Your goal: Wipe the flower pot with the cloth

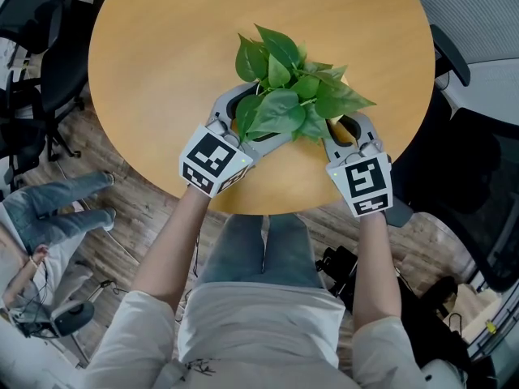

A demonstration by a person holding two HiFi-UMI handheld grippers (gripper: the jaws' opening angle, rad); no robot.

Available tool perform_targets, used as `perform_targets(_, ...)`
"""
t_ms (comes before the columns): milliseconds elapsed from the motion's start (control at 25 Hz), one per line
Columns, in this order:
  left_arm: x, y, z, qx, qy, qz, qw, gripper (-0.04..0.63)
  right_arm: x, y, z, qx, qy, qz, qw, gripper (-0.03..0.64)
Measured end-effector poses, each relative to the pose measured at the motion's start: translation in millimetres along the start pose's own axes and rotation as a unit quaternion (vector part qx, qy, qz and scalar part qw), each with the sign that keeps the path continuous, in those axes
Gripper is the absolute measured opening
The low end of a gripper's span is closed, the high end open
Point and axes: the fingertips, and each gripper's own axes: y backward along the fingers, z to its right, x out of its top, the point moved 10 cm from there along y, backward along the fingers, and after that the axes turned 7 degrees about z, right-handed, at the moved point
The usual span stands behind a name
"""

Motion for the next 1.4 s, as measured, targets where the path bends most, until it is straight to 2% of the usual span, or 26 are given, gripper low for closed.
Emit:
perform_targets(560, -2.0, -4.3, 19.3, 0.081, 0.027, 0.003, 0.9963, 0.436, -7.0, 10.0, -12.7, 0.003, -0.006, 0.001, 1.000, 0.051)
perform_targets(1160, -3.9, -15.5, 40.2, 0.169, 0.060, 0.008, 0.9837, 0.436, -16.9, 16.6, -24.0, 0.014, -0.013, 0.004, 1.000, 0.051)
perform_targets(1400, -4.7, -16.0, 39.7, 0.178, 0.057, 0.006, 0.9824, 0.435, -16.6, 13.1, -27.7, 0.018, -0.013, 0.002, 1.000, 0.051)
